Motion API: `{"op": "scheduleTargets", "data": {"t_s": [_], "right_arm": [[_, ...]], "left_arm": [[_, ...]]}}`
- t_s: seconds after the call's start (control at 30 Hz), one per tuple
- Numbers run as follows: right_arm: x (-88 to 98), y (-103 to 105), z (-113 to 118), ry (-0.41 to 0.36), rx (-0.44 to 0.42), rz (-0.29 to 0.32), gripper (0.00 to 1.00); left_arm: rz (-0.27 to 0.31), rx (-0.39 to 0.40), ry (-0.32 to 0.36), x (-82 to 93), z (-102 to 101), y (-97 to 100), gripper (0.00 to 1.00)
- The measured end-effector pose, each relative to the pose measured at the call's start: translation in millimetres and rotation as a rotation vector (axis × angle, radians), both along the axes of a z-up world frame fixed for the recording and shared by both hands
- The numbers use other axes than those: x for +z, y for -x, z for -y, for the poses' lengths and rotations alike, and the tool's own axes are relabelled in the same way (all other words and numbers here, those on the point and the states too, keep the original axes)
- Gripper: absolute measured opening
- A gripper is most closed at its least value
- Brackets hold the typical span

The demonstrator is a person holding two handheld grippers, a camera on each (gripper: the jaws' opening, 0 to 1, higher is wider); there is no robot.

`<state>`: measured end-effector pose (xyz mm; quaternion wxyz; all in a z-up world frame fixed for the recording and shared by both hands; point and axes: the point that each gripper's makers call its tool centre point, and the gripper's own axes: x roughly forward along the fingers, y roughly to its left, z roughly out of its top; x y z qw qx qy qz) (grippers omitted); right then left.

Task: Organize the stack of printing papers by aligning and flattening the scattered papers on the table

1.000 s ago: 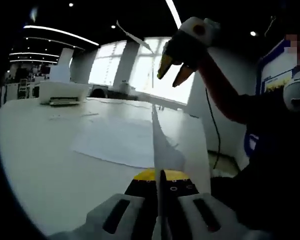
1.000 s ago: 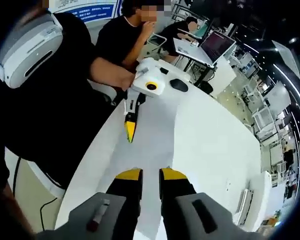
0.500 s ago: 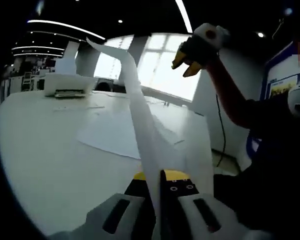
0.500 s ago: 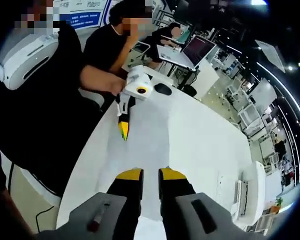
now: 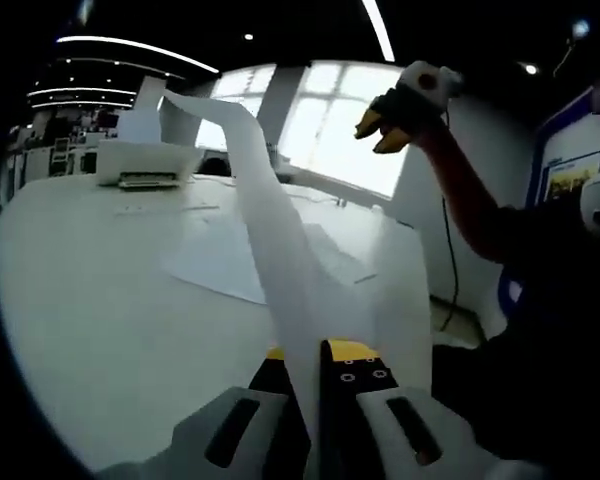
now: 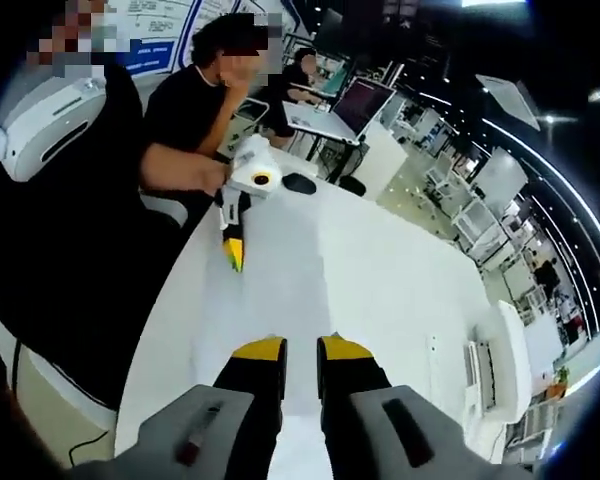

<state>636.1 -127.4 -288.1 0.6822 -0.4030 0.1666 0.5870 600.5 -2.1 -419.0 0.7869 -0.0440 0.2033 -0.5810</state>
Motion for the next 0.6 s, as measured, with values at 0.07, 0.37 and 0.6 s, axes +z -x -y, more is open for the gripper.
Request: {"op": "scheduleTargets", "data": {"t_s": [0.07,0.37,0.6], "right_arm": [[-0.3,-0.4,3.3,-0.018,-0.012,-0.001,0.08],[-9.4,-8.3,17.5,-0.051,-0.104,0.023,0.08],[-15.2,-9.6,24.5,-0.104,-0.167,0.024,0.08]], "left_arm": [[0.0,0.006,-0.002,0.0,-2.8,-0.8,0.05],[-0.022,0.033,0.004,0.6,-15.7,-5.0,0.05],[-0.031,0.044,0.019,0.6,-19.7,-6.8,0.05]]}}
